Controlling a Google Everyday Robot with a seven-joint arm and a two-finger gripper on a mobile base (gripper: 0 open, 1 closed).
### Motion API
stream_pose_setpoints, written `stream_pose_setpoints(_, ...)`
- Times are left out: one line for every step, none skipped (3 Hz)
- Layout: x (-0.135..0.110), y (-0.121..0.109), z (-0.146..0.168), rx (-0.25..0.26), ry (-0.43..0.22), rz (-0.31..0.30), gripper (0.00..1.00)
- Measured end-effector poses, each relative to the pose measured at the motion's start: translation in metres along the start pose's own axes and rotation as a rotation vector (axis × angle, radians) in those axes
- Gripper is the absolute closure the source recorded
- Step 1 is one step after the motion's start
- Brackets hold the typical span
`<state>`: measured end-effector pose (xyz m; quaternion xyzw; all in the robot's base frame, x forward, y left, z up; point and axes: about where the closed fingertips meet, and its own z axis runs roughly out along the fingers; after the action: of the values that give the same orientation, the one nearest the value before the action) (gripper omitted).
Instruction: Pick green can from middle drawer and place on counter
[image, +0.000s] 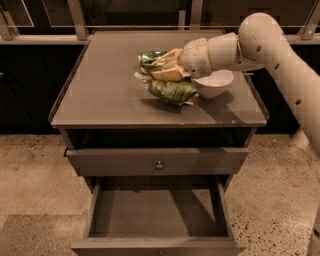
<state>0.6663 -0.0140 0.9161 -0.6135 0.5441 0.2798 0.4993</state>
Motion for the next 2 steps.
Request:
stream_pose_setpoints(0.0,0.0,0.0,0.0,0.0,0.0,0.59)
stream_pose_setpoints(0.0,0.0,0.0001,0.0,0.0,0.0,0.34)
